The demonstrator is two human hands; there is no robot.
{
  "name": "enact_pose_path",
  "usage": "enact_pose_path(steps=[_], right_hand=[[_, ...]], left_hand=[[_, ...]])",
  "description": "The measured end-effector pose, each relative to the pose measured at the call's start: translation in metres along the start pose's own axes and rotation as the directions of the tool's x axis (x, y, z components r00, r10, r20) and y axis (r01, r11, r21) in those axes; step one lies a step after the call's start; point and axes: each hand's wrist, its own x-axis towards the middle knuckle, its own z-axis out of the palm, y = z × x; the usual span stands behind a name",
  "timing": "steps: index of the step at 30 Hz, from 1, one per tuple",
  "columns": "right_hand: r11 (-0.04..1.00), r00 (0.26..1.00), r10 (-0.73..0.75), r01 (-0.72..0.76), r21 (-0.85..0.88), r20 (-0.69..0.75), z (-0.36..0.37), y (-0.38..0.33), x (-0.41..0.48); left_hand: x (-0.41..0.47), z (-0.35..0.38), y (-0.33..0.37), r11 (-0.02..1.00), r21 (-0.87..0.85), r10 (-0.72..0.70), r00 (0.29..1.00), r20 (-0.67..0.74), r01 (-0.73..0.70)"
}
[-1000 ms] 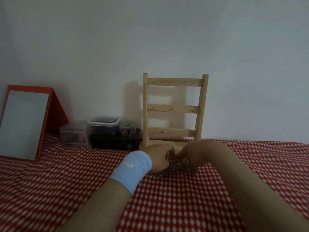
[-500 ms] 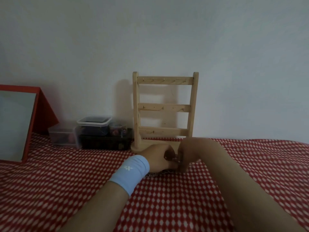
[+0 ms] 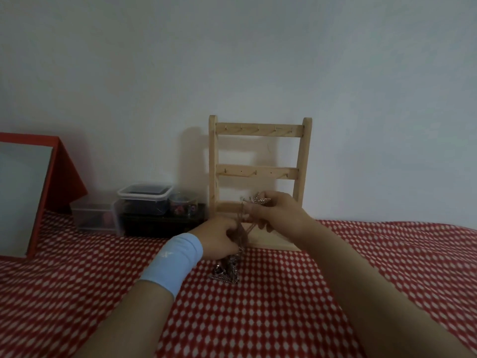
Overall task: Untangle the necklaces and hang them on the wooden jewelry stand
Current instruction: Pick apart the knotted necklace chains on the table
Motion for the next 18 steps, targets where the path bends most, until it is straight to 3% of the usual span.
enact_pose_path(steps=[2,4,8,11,15,18], right_hand=[[0.995,0.999,0.041,-0.04,0.086,-0.005,0.002,-0.001,0.0],[0.995,0.997,0.072,-0.073,0.061,0.017,0.005,-0.001,0.0],[0.996,0.998,0.062,-0.061,0.068,-0.013,0.011,0.003,0.002],[0.993,0.997,0.036,-0.028,0.113,-0.065,0.012,0.001,0.003],[0.932,0.988,0.104,-0.059,0.357,-0.11,0.013,-0.003,0.004],[0.757,0.991,0.13,-0.107,0.645,0.012,0.009,-0.006,0.004]], left_hand=[[-0.002,-0.007,-0.001,1.0,-0.004,-0.024,0.998,0.06,0.024],[-0.004,-0.013,0.001,1.0,-0.011,-0.013,0.997,0.071,0.014],[-0.003,-0.012,0.006,0.932,-0.347,0.069,0.992,-0.103,-0.101],[-0.005,-0.009,0.008,0.881,-0.462,0.063,0.993,-0.102,-0.103],[-0.01,-0.013,0.008,0.923,-0.385,0.037,0.995,0.087,0.0],[-0.012,-0.011,0.007,0.977,-0.21,-0.012,0.989,0.146,0.043]])
